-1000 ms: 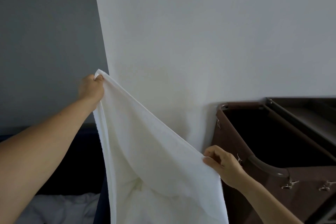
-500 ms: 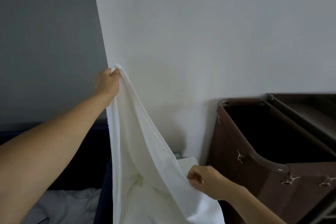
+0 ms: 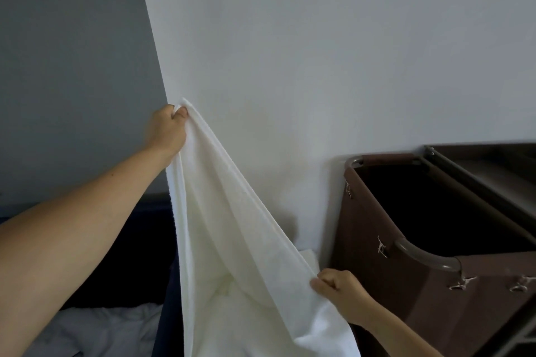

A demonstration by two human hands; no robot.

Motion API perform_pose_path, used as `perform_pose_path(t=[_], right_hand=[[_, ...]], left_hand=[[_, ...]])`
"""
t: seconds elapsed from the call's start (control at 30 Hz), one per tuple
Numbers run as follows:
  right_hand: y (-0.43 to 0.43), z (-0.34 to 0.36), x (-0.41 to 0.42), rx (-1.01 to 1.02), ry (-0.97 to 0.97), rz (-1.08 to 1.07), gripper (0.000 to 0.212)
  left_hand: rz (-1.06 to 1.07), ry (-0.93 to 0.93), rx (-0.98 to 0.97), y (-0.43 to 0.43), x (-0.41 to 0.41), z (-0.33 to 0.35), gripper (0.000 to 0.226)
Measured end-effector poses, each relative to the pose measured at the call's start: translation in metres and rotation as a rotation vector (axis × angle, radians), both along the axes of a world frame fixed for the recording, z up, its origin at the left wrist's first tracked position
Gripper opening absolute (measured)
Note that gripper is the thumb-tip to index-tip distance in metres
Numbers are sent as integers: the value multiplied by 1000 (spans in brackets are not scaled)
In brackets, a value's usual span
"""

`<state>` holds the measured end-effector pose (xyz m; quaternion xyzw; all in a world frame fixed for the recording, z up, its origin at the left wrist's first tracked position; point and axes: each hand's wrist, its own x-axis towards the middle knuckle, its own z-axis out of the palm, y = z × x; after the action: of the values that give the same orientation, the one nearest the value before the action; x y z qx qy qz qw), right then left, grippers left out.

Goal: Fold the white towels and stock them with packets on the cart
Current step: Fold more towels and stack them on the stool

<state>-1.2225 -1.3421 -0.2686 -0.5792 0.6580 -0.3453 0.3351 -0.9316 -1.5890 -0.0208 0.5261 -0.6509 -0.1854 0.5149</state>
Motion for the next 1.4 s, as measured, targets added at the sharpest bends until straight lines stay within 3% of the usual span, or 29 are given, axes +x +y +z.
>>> perform_pose_path(t=[0.17,0.3,0.47,0.57,0.6,0.67,0.77,0.87,0.97,1.03,1.07,1.17,1.3,1.4], right_hand=[[8,13,-4,43,-184,-129,22],[11,18,-7,15,-267,-320,11],[15,25,-13,-81,-68,-437,3],[17,33,-14,-139,-21,-401,35],[17,37,-15,-129,16,-396,36],[15,44,-16,-84,132,-385,9],[7,66,-14,-104,224,-391,21],[-9,113,5,-200,336,-304,29],[-25,156,37,-285,389,-162,23],[-32,172,51,-315,406,-103,16],[-34,176,55,-315,401,-85,14],[-32,178,56,-286,316,-56,11],[-24,164,56,-257,22,-82,6],[-19,154,46,-183,103,-95,13]], left_hand=[[6,-13,6,4,6,-1,36],[9,-15,1,1,13,-4,31],[14,-29,28,-10,29,-17,37],[53,-64,77,-15,37,-24,39],[63,-72,87,-16,39,-25,38],[102,-96,88,-13,42,-28,35],[142,-194,56,11,32,-29,35],[-178,-267,44,58,-5,-31,36],[-694,-361,257,111,-46,-44,19],[-947,-409,372,130,-58,-56,40],[-1018,-385,423,133,-60,-62,40],[-1014,-298,475,135,-56,-66,29],[-940,-445,323,134,-58,-62,24],[-827,-507,224,125,-54,-56,26]])
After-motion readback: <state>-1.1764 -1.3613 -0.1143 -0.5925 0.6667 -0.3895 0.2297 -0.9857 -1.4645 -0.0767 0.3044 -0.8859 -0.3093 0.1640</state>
